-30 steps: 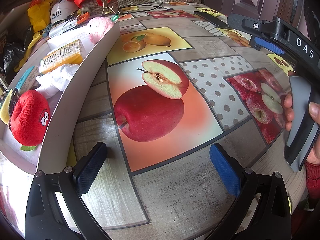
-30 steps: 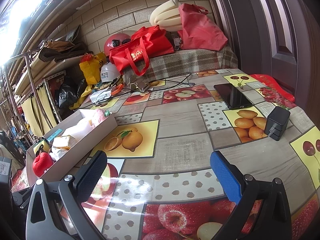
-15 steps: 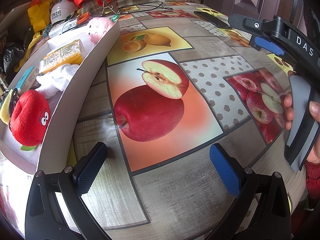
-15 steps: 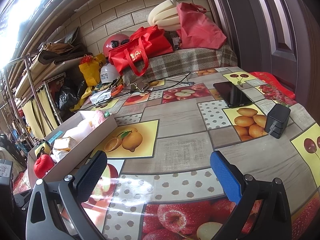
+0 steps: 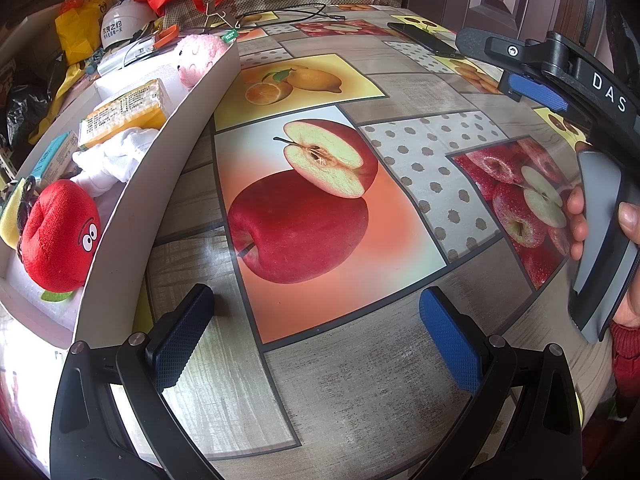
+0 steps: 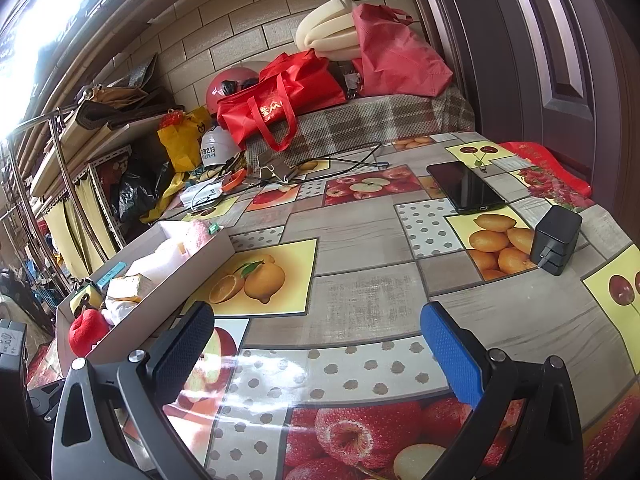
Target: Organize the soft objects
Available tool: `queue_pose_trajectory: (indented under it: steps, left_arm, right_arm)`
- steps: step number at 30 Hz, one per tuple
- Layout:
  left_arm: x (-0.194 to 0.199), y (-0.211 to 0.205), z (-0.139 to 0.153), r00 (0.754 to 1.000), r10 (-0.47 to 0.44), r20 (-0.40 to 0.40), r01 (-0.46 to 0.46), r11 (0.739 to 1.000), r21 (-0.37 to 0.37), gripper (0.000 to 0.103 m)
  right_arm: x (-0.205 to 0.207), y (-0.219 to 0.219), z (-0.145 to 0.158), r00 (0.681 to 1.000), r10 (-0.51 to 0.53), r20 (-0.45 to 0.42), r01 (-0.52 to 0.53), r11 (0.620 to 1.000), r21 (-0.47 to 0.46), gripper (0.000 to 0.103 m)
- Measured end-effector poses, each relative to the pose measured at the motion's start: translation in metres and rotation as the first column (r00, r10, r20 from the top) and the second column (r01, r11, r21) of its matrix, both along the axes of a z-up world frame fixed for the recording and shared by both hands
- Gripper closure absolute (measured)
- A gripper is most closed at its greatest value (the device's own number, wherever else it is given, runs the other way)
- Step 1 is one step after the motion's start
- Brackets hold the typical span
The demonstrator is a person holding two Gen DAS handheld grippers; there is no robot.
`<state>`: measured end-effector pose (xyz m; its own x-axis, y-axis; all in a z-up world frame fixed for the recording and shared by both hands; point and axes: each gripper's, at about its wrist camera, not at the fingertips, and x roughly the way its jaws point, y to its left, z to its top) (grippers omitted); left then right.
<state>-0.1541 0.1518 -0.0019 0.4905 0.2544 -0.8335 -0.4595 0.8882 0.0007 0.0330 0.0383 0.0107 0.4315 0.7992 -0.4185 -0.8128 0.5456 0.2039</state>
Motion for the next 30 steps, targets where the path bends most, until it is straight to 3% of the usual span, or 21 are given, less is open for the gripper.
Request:
queue_pose_trajectory:
  steps: [20, 25, 28, 30]
  left_arm:
    - [0.001, 0.0, -0.001, 1.0, 0.007, 0.0, -0.007, 1.0, 0.001, 0.0]
    - [0.004, 0.002, 0.0, 1.0, 0.023, 0.005, -0.023, 1.0, 0.0, 0.0]
    - [0.001, 0.007, 0.008, 0.996, 0.057, 0.069, -0.055, 0.998, -0.022, 0.0]
    - [0.003, 0.009, 0.016, 0.989, 0.093, 0.112, -0.096, 0.995, 0.024, 0.0]
  right_arm:
    - [-0.002, -0.001, 0.001, 1.0, -0.003, 0.005, 0.003, 1.0, 0.016, 0.0]
    - [-0.009, -0.017, 0.011, 0.998, -0.007, 0.063, 0.0, 0.993, 0.117, 0.0]
    - [-0.019, -0.038, 0.026, 0.986, -0.044, 0.161, 0.007, 0.975, 0.221, 0.0]
    - [-0.023, -0.052, 0.032, 0.977, -0.078, 0.199, 0.023, 0.964, 0.265, 0.0]
